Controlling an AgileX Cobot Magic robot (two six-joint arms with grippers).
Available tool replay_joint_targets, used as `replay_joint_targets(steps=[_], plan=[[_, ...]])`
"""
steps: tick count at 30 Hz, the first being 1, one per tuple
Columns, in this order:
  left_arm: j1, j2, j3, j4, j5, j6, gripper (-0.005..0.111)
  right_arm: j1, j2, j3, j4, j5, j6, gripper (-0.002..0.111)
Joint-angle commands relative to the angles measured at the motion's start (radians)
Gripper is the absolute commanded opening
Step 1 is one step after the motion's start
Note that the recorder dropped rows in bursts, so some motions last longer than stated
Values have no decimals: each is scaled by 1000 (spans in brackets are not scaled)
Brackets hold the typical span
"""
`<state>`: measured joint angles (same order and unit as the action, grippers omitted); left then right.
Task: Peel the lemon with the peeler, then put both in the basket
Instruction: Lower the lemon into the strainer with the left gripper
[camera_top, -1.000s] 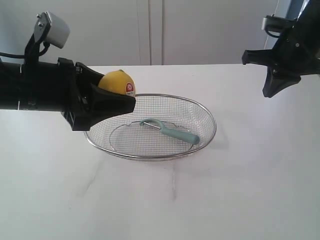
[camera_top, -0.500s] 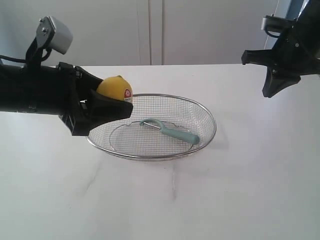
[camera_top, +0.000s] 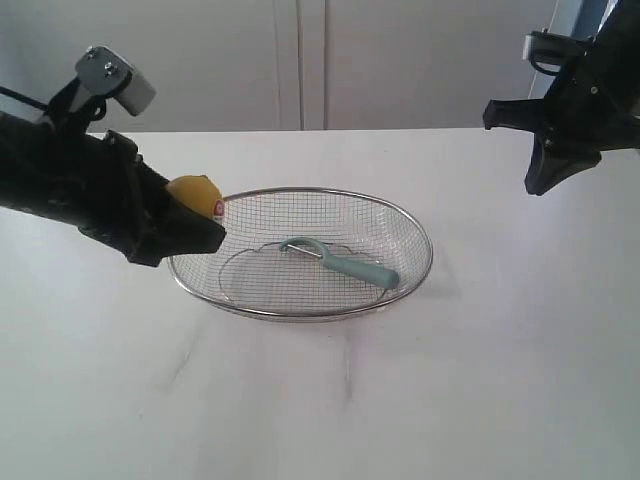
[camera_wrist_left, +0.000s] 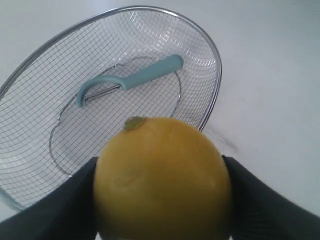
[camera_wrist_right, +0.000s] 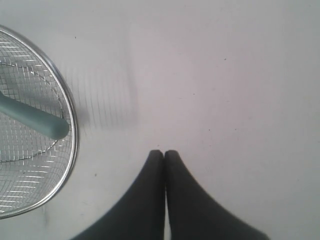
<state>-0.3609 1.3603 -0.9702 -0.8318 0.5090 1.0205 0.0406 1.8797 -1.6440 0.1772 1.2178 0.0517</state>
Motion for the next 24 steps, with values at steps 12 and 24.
replay_joint_targets(steps=[12,24], plan=[[-198,154,-249,585,53,-544,0,-9,-14,-7,-2,3,6,0],[-210,366,-457,617,89,-574,0,-9,-14,-7,-2,3,6,0]])
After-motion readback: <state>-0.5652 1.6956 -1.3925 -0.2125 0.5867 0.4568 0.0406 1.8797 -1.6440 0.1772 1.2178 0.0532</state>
